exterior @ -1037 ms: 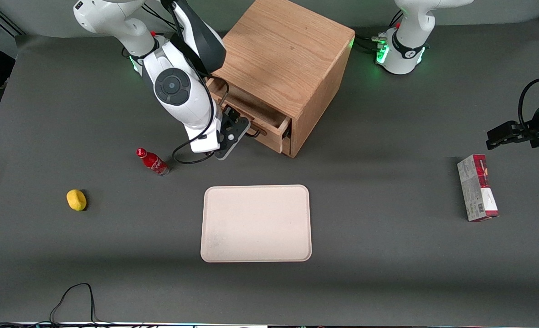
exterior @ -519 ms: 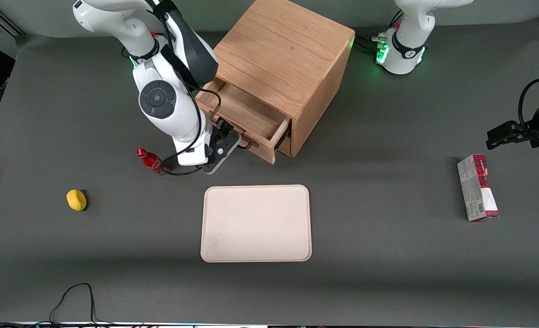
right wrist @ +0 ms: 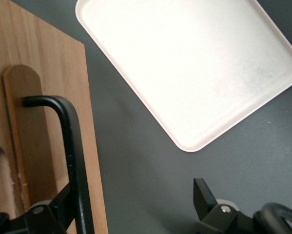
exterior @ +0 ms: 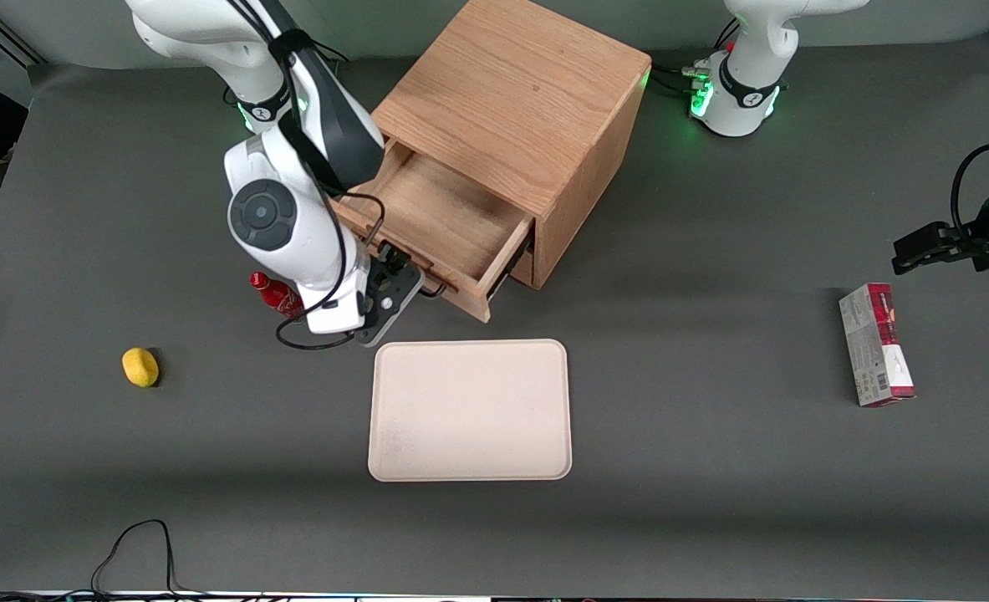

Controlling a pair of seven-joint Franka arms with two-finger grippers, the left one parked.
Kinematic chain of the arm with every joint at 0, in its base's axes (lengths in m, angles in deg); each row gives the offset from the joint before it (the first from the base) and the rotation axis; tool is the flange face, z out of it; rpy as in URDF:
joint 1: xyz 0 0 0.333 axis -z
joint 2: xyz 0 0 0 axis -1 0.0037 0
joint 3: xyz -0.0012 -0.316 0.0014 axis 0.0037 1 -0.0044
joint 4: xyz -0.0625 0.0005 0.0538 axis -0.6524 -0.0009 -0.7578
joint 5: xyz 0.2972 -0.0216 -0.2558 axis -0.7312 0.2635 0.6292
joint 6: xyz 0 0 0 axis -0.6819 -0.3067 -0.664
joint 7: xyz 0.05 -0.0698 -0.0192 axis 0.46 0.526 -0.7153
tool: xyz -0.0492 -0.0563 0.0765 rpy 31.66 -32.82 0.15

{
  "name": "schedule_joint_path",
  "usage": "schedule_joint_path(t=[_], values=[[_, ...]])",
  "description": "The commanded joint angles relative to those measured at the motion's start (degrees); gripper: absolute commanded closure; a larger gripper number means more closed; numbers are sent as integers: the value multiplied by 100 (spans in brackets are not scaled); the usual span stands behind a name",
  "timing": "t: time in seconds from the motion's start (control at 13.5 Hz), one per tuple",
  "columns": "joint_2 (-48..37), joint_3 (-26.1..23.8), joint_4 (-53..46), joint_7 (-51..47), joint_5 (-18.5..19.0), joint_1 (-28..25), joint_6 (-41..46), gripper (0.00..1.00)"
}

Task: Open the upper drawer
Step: 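Pull the handle with the right gripper, sliding the upper drawer out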

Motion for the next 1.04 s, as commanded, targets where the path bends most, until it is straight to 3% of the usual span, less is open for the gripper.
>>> schedule_joint_path(t=[0.0, 0.96], values=[[299, -1, -407, 135, 73, 120, 190, 0], [722, -1, -1068, 469, 90, 622, 454, 0]])
